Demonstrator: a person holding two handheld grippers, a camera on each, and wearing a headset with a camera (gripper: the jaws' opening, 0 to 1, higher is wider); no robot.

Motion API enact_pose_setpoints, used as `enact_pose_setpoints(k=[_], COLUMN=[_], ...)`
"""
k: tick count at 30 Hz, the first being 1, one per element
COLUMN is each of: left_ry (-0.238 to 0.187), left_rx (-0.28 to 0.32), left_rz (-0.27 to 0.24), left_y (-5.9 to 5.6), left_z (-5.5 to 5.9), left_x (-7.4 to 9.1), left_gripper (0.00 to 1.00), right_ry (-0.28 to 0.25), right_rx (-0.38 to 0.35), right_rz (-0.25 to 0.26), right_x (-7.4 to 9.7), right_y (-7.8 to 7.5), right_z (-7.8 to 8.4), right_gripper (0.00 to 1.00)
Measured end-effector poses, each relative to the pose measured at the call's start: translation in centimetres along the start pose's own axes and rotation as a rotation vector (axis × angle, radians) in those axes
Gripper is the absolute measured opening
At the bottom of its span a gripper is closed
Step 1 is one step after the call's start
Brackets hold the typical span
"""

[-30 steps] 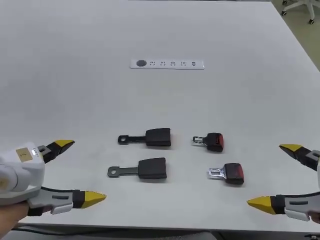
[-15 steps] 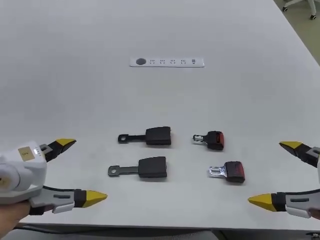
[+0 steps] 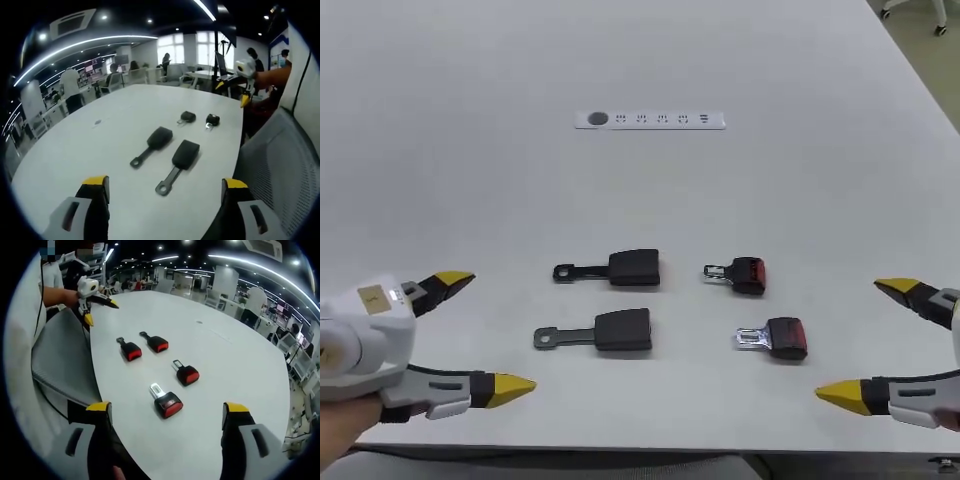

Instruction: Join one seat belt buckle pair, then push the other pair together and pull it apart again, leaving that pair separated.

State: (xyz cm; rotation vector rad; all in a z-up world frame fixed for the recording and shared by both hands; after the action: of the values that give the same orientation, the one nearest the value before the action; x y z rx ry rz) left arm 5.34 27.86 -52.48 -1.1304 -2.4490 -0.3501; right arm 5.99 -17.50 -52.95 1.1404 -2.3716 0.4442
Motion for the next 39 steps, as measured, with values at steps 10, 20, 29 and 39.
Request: enact_pose_setpoints(k=[10,20,29,39], left_ry=[0.020,0.051,0.091,0.150], left_rx=[-0.023,-0.080,-0.126,-0.161], left_rz=[0.013,0.081,0.169,0.255], left_y=[-0.2,-0.3,-0.7,-0.9], left_z=[-0.2,-0.8,-0.8,0.4], left_x=[-0.7,-2.8,-5.0,-7.2], left_gripper=[0.89,0.83,0.78,0.70], right_ry=[0.002,-0.002,0.024,0.060], right_rx=[0.026,0.099,0.151,0.184], right_rz=[-0.023,-0.077,-0.120,-0.171], right_x=[-0.4,-1.1,-2.3,-3.8], right_y=[-0.1,0.1,0.4,0.1], right_z=[-0.2,-0.6,-0.8,-0.2], right_gripper=[0.81,0.67,0.63,0.58])
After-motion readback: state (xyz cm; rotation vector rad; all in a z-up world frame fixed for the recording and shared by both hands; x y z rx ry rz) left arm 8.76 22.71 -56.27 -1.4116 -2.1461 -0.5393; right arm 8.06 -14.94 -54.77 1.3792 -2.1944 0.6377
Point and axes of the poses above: the centre of the closed fingertips' face, and the gripper's own axes: x roughly backward along the fingers, y roughly to its left, z roughly out of its underside, the point moved 9 cm from there along x, roughly backward along the fingers, and after that the axes turned 8 degrees about -y, right-handed, at the moved point
